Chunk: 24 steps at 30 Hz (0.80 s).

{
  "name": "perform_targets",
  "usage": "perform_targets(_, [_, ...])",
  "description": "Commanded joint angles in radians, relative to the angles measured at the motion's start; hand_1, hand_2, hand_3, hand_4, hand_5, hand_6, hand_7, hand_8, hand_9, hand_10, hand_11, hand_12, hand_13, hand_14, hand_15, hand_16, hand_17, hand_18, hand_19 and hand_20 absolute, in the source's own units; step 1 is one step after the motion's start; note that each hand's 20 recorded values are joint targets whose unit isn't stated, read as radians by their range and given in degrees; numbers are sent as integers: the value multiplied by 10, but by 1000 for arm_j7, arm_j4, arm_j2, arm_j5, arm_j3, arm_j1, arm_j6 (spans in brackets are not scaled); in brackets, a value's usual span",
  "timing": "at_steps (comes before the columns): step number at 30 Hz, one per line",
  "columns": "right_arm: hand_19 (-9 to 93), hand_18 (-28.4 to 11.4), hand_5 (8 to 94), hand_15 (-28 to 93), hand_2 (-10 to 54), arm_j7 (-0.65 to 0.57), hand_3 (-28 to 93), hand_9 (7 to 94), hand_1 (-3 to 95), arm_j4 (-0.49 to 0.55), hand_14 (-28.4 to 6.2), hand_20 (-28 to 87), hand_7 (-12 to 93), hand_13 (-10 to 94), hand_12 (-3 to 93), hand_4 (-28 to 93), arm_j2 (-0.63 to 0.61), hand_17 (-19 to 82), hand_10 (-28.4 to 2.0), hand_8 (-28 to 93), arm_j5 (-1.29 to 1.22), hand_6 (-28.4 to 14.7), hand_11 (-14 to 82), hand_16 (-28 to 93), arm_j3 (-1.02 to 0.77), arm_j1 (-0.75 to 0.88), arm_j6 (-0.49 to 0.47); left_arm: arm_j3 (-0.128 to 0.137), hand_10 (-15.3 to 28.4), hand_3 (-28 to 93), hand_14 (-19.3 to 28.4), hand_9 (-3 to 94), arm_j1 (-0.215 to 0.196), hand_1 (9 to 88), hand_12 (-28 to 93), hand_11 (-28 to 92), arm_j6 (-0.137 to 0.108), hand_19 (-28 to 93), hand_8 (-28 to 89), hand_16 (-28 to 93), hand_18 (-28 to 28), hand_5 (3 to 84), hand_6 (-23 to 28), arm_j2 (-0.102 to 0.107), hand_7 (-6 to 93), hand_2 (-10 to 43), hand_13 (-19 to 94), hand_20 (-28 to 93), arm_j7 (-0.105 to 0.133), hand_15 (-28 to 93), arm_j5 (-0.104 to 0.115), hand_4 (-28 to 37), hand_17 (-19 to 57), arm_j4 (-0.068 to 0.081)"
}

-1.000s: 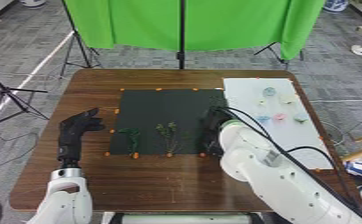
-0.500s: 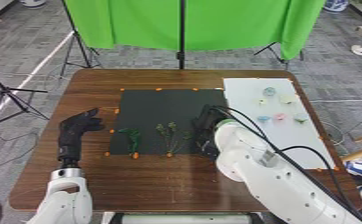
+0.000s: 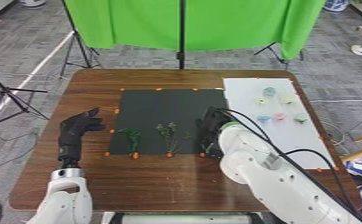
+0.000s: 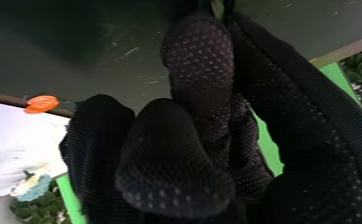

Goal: Arrange flowers

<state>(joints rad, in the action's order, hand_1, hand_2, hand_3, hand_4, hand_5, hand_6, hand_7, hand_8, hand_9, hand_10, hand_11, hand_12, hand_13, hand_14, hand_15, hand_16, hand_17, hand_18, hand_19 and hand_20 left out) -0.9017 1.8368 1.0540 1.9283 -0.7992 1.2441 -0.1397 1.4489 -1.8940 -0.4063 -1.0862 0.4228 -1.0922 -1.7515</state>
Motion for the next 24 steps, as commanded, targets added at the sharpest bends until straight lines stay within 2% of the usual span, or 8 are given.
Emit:
perform_targets(1, [932,-111,799,700,-95,-3,578,915,512,6,-4,527,331,937,277,70,-14,749,-104,230,5,-40,486,210,-9,13,18,-19,172,594,210,638,-15,281,140,226,13,609,-46,-25,238,627,84,-14,77,22,602,215,3,395,-2,-200,181,20])
perform_targets(17, [932,-113,798,689,-95,4,555,912,463,3,-9,524,320,937,271,51,-21,741,-107,228,-7,-45,482,214,-5,1,3,-15,172,602,212,638,-15,275,141,226,12,607,-46,-24,238,627,83,-16,78,11,601,219,13,395,2,-201,181,20])
perform_targets(24, [932,-117,798,684,-95,20,554,910,473,11,-11,524,322,937,270,47,-45,738,-106,231,-30,-45,482,216,-1,-10,-19,-11,172,600,212,637,-18,275,141,226,9,605,-46,-23,238,626,82,-16,77,10,601,220,12,395,2,-201,180,18])
